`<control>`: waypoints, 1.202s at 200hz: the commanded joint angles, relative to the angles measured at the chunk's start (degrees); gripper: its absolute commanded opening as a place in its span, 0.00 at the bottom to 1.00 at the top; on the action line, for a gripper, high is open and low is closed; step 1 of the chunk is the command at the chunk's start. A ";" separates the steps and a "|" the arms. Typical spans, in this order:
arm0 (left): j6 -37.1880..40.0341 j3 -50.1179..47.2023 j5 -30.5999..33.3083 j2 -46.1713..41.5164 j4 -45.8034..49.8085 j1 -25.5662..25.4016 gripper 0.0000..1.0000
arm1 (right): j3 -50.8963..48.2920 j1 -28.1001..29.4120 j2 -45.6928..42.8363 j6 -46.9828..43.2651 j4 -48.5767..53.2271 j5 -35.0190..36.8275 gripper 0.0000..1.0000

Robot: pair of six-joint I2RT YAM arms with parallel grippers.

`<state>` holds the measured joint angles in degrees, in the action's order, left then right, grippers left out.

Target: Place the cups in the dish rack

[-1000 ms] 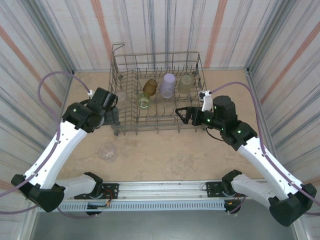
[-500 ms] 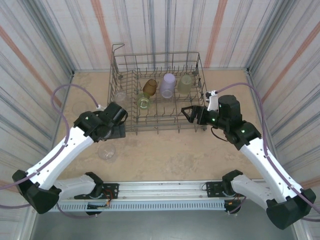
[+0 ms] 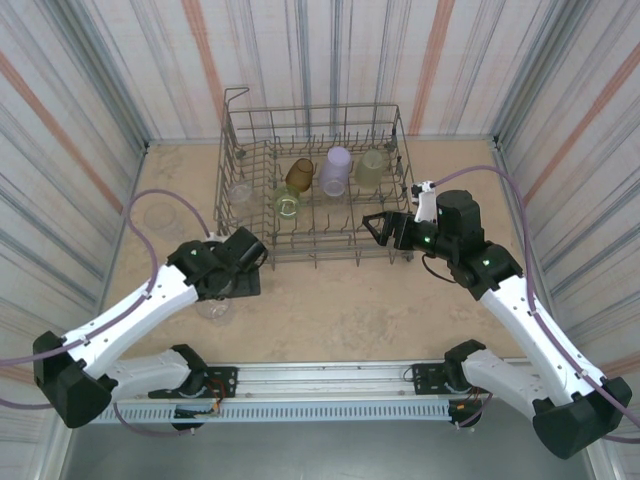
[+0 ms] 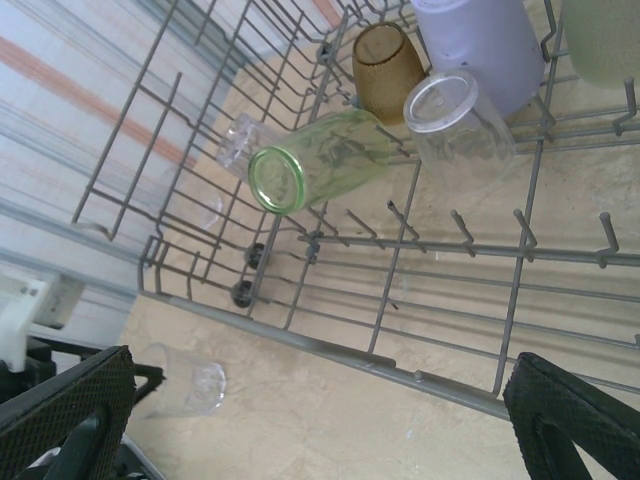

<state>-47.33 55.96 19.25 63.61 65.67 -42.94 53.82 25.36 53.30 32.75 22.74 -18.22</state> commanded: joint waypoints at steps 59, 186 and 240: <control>-3.31 -6.51 0.44 -4.75 -4.56 -0.83 0.89 | -0.85 -0.32 -2.17 2.94 0.00 1.00 0.99; -4.06 -14.33 -1.12 -4.93 -9.21 -1.10 0.60 | -0.67 -0.11 -0.80 4.25 -1.20 0.49 0.99; -4.34 -15.74 -0.67 -4.91 -9.92 -1.11 0.35 | -0.28 1.24 0.69 4.43 -1.30 1.26 0.99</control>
<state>-50.81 40.88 17.54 59.66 56.05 -43.64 53.23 25.78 53.80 35.86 21.93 -17.76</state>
